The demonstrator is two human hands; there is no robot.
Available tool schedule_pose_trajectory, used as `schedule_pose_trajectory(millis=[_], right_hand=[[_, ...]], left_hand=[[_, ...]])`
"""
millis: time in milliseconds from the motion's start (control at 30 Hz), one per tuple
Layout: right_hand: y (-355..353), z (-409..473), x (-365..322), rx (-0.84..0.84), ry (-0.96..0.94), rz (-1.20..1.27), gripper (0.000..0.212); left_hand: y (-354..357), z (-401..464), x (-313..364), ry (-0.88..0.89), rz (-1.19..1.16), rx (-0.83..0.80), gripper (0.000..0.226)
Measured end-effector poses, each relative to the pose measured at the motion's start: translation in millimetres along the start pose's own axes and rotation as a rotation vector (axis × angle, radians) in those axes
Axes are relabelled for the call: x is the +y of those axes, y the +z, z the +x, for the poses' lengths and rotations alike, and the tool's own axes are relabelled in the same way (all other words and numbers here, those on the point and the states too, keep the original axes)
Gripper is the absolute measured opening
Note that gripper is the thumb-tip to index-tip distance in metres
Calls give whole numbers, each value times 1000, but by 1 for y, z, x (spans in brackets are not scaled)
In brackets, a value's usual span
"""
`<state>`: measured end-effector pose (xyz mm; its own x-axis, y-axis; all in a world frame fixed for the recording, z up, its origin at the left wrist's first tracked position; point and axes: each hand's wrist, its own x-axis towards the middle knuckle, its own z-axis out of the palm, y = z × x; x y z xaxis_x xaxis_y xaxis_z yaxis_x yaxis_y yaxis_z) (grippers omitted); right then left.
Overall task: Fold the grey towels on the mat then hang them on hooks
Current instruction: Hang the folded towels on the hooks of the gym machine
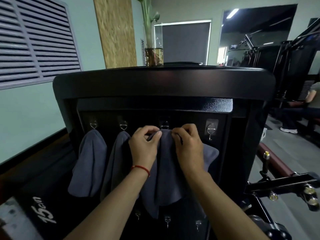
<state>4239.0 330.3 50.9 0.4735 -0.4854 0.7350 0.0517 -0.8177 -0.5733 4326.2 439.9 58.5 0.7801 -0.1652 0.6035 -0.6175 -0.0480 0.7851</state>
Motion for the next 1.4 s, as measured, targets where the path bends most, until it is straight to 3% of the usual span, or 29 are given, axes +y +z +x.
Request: schedule_pose_trajectory(millis=[100, 233, 300, 400, 567, 667, 833, 967, 1100, 1267, 1400], right_hand=[[1, -14, 4, -76, -23, -153, 10], [9, -32, 5, -102, -46, -172, 42], [11, -33, 7, -79, -41, -241, 37], [10, -35, 7, -133, -12, -307, 26], [7, -49, 0, -265, 158, 143, 32], [6, -67, 3, -307, 197, 209, 24], [-1, -84, 12, -361, 315, 368, 29], [4, -107, 27, -454, 348, 238, 35], [7, -145, 45, -512, 410, 79, 43], [-7, -163, 48, -455, 348, -60, 60], [-33, -175, 40, -364, 327, -128, 60]], left_hand=[[4, -6, -7, 68, 65, 12, 5], [3, -15, -18, 61, 236, -68, 4], [1, -17, -24, 107, 336, -111, 7], [-3, -28, -18, 51, 258, -202, 18], [-4, -50, 1, -103, 48, -242, 35], [-3, -63, -9, -117, 50, -333, 48], [-9, -94, -40, -18, 197, -399, 64], [-15, -107, -51, 127, 484, -261, 72], [-26, -124, -59, 275, 878, -302, 79], [-45, -148, -44, 262, 634, -351, 75], [-54, -176, -27, 336, 322, -241, 50]])
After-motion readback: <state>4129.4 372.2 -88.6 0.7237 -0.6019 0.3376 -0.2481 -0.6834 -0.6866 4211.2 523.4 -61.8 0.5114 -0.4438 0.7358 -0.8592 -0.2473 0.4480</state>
